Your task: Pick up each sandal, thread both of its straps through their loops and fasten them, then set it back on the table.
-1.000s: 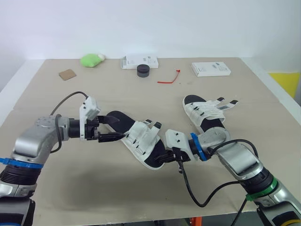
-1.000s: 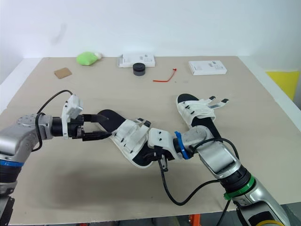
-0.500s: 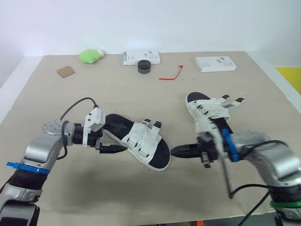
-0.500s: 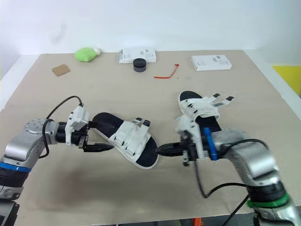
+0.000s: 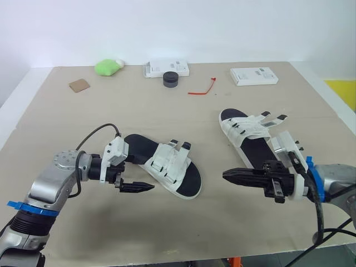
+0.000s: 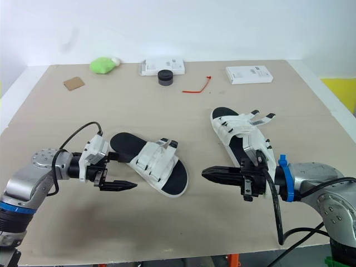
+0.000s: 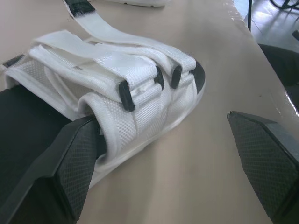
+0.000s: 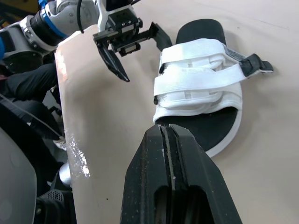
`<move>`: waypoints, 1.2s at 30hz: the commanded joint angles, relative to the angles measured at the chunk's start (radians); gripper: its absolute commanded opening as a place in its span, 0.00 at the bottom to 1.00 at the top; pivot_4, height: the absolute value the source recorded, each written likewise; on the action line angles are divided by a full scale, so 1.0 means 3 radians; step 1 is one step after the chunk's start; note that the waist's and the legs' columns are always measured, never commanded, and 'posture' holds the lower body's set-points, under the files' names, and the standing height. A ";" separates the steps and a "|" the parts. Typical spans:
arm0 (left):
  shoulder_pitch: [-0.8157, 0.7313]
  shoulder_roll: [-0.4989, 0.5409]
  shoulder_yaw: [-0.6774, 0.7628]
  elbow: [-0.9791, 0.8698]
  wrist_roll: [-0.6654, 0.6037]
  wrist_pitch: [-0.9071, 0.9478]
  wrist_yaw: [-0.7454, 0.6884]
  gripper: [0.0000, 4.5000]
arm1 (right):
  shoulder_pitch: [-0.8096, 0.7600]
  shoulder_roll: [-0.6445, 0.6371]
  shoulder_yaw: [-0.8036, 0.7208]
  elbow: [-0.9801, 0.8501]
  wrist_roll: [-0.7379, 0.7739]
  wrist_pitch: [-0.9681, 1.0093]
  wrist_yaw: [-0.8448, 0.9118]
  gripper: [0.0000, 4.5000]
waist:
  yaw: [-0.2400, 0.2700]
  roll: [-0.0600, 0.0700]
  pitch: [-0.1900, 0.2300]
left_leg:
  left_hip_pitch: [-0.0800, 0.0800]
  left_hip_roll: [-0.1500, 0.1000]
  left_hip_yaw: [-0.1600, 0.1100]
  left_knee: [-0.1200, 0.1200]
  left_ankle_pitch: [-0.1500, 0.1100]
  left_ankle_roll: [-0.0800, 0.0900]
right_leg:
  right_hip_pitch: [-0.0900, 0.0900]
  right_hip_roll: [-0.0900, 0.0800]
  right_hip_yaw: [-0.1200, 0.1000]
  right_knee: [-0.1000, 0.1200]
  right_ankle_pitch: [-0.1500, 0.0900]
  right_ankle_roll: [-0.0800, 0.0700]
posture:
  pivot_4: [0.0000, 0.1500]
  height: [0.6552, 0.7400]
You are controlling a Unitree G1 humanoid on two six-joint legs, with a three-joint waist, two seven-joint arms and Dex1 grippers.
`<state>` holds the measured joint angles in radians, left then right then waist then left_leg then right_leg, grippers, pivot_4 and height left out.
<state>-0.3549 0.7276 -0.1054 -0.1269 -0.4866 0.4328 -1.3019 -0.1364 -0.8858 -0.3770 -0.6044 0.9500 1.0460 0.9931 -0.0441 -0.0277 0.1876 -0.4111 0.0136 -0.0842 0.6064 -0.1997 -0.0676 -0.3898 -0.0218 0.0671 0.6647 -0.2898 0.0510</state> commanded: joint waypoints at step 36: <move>-0.0130 -0.1221 0.1223 -0.0707 0.0628 0.1294 0.3825 0.02 | -0.0027 -0.0040 0.0216 0.0239 0.0058 -0.0529 -0.0395 0.00 | -0.0012 -0.0005 0.0002 | 0.0012 0.0012 0.0014 0.0052 0.0009 0.0015 | 0.0021 0.0019 0.0023 0.0008 0.0041 0.0017 | 1.00 1.00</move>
<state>-0.3881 0.3610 0.2161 -0.2724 -0.3140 0.8009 -0.2126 -0.1278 -0.8974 -0.3096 -0.5320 0.9698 0.9102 0.8719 -0.0476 -0.0292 0.1881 -0.4082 0.0172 -0.0807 0.6220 -0.1970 -0.0632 -0.3839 -0.0158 0.0737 0.6672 -0.2773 0.0560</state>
